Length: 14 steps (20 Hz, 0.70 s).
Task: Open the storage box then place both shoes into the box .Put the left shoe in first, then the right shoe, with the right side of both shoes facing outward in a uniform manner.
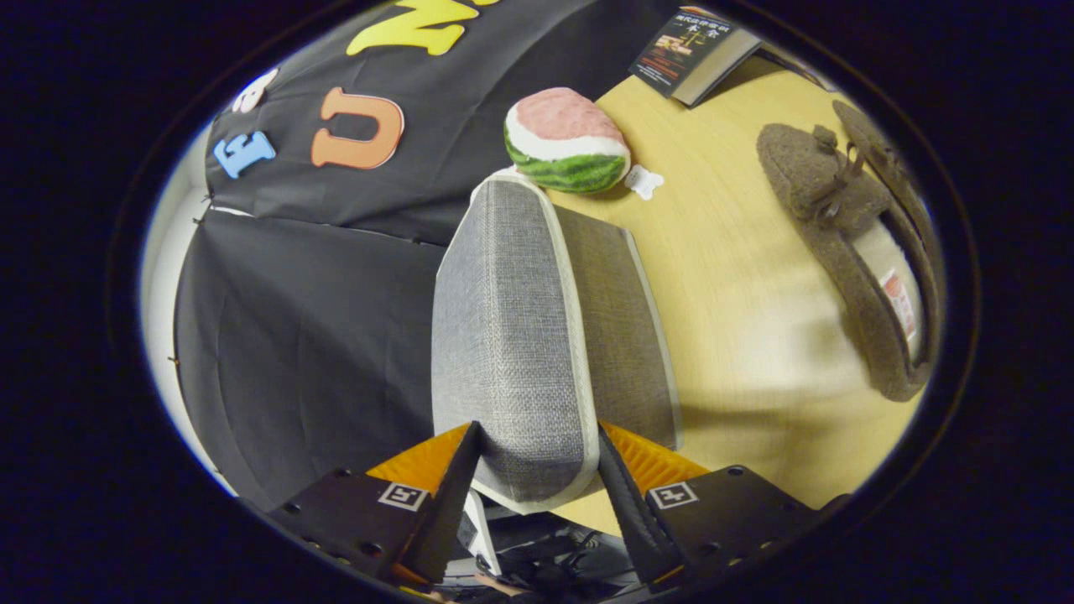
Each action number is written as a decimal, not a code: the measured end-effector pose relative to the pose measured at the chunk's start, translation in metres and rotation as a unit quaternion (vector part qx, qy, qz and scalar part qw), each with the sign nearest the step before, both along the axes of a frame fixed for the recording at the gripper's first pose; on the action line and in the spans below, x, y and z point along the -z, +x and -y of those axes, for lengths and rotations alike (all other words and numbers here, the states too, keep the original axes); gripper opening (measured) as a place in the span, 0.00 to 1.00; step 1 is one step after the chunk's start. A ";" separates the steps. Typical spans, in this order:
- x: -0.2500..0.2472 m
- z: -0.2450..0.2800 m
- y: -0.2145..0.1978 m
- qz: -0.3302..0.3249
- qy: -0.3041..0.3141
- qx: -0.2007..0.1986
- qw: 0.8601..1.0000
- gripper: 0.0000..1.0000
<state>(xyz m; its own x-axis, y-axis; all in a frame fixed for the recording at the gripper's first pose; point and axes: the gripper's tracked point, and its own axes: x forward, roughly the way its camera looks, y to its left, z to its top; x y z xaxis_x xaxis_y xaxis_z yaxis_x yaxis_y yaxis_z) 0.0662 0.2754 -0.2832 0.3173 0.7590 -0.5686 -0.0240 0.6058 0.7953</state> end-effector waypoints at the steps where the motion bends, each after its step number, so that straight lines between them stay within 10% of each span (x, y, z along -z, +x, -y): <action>1: -0.002 0.001 0.000 0.006 -0.008 0.000 1.000 0.80; 4: -0.008 0.008 0.004 0.021 -0.025 0.013 0.999 0.75; 9: -0.028 0.025 -0.001 0.021 -0.020 0.026 0.999 0.35; 14: -0.060 0.007 -0.015 0.053 -0.022 -0.005 0.998 0.35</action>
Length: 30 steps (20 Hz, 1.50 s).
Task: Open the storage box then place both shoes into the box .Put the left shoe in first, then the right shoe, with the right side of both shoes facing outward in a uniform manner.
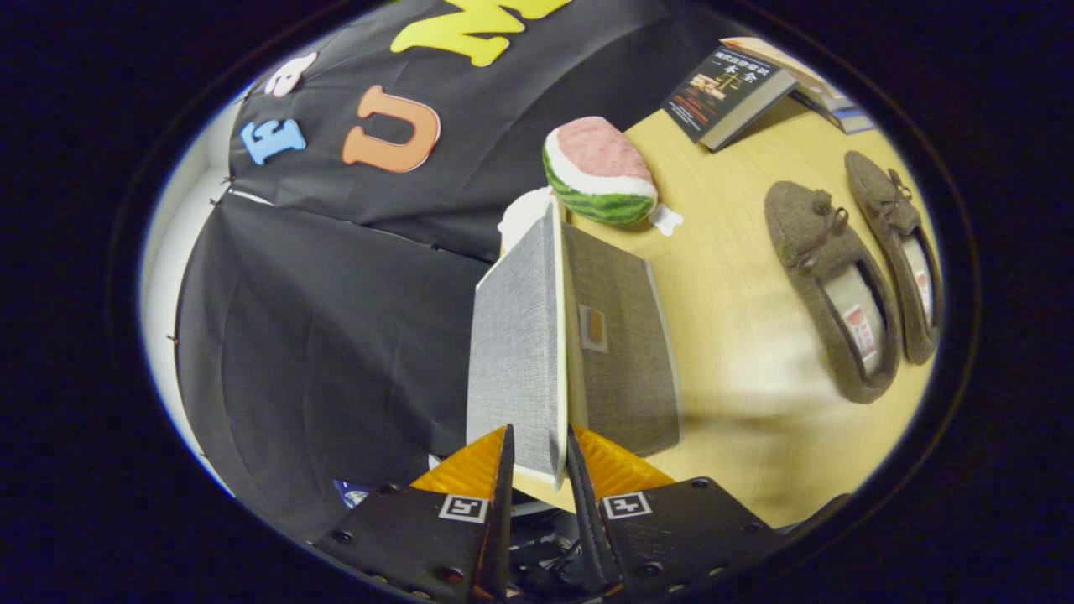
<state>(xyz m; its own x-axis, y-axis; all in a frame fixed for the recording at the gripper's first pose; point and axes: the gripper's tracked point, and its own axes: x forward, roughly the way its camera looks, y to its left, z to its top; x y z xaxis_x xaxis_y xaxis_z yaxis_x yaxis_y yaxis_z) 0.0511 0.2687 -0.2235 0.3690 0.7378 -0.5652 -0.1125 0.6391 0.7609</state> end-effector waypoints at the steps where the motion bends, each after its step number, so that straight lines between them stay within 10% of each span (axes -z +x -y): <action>1: 0.001 0.023 0.000 -0.001 -0.049 0.009 0.999 0.26; 4: 0.026 0.012 0.005 -0.040 -0.080 0.016 0.996 0.01; 9: -0.001 0.007 0.003 -0.016 -0.085 0.004 0.996 0.00; 25: -0.111 -0.137 -0.021 0.049 -0.011 -0.076 0.996 0.00; 30: -0.110 -0.182 -0.029 0.052 -0.010 -0.086 0.995 0.24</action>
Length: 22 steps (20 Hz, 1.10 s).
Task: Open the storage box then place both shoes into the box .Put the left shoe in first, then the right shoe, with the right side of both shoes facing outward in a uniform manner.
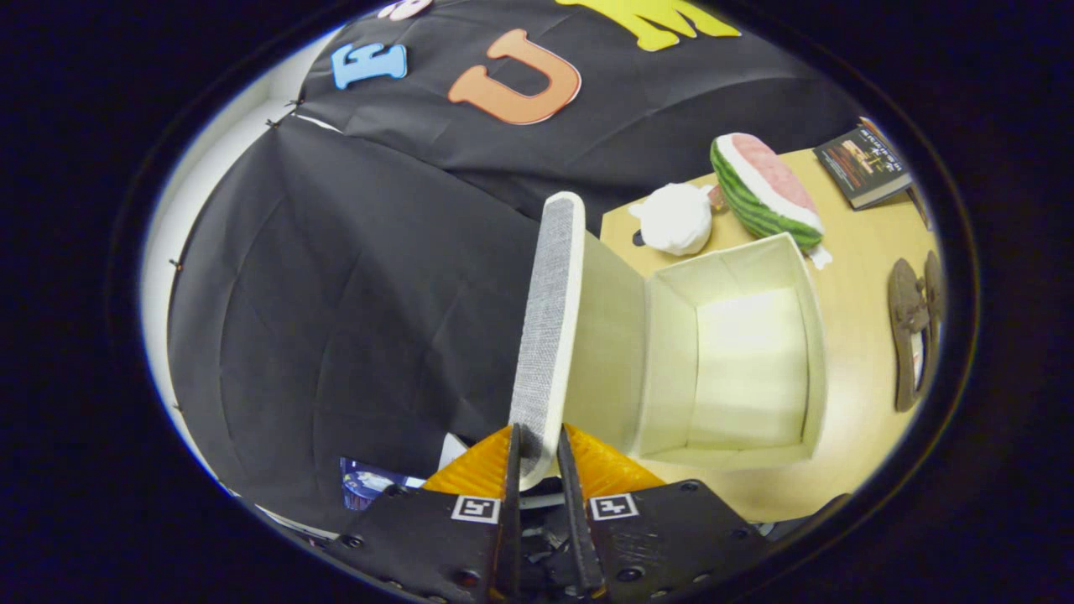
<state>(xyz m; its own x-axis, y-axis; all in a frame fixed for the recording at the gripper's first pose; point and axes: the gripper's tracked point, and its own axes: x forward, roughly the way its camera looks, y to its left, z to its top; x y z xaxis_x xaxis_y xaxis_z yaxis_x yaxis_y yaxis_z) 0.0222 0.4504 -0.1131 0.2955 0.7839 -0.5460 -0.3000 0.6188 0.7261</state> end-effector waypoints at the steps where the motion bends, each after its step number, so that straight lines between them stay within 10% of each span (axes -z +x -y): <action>1: 0.000 -0.003 -0.001 -0.003 0.003 0.003 1.000 0.34; 5: -0.001 -0.010 -0.007 -0.011 0.015 0.010 1.000 0.74; 22: 0.062 0.186 0.046 0.041 -0.154 0.040 0.986 0.95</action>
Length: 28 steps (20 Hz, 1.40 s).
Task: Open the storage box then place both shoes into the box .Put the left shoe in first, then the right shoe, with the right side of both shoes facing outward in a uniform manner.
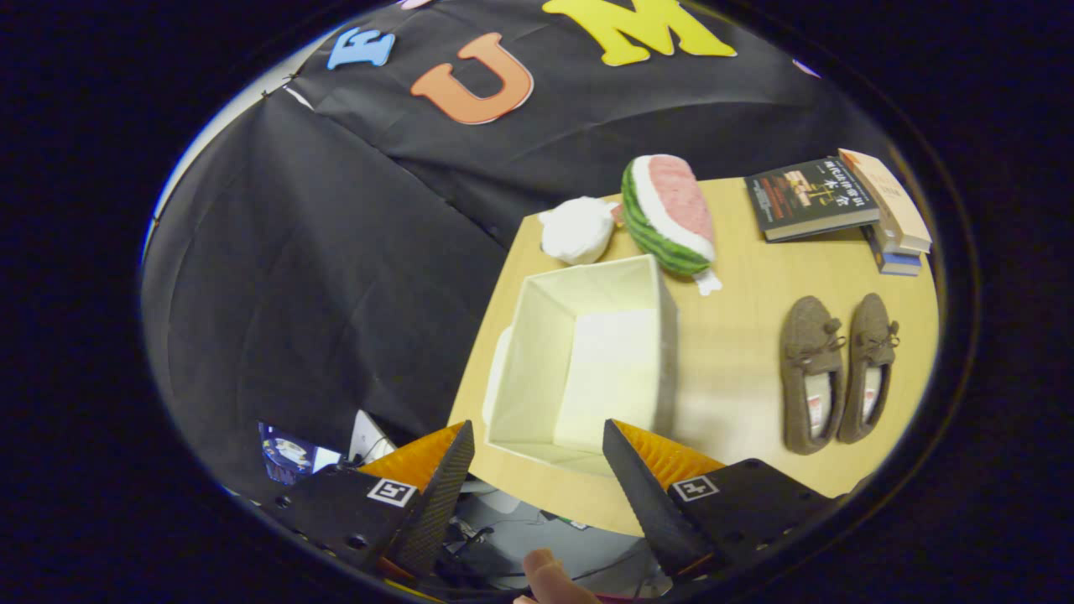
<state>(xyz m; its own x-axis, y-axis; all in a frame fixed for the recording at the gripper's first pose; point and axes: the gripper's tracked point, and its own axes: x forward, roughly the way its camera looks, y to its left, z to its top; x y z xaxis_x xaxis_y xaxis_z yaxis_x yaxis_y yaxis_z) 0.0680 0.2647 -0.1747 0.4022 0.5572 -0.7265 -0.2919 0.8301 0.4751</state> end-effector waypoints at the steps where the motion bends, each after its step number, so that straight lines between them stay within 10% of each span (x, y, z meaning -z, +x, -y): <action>1: 0.007 0.018 0.008 0.005 -0.012 0.006 1.000 0.95; 18: 0.157 0.228 0.065 -0.067 -0.177 0.107 0.976 0.92; 28: 0.197 0.238 0.085 -0.084 -0.193 0.108 0.972 0.55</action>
